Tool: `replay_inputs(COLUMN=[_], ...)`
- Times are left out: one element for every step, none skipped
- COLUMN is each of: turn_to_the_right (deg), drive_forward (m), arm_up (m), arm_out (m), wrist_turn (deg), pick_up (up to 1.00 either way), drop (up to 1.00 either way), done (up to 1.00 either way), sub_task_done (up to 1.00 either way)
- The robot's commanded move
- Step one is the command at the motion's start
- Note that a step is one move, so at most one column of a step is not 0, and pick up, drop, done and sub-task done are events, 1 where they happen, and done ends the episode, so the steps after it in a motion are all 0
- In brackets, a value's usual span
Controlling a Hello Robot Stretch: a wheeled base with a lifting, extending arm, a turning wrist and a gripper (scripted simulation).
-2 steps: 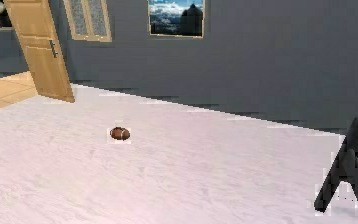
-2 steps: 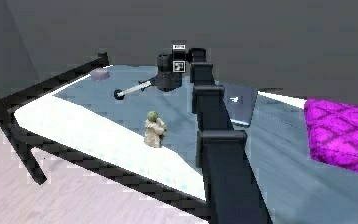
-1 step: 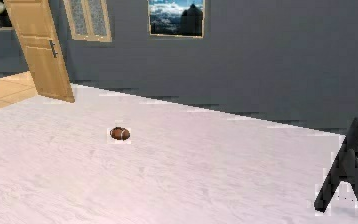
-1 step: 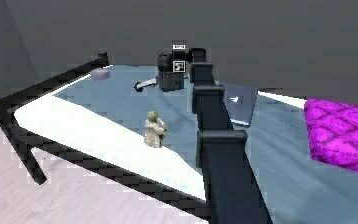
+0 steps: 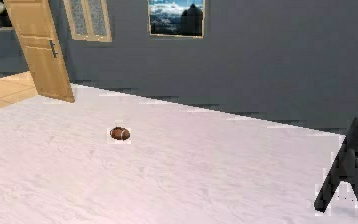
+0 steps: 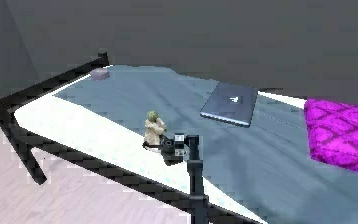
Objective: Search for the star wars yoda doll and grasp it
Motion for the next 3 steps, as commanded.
replay_inputs(turn_to_the_right=[0.0, 0.0, 0.0], drive_forward=[0.0, 0.0, 0.0], arm_up=[0.0, 0.1, 0.0], arm_out=[0.0, 0.0, 0.0], wrist_turn=[0.0, 0.0, 0.0], pick_up=[1.0, 0.0, 0.0], drop=[0.0, 0.0, 0.0], done=[0.0, 0.0, 1.0], sub_task_done=[0.0, 0.0, 0.0])
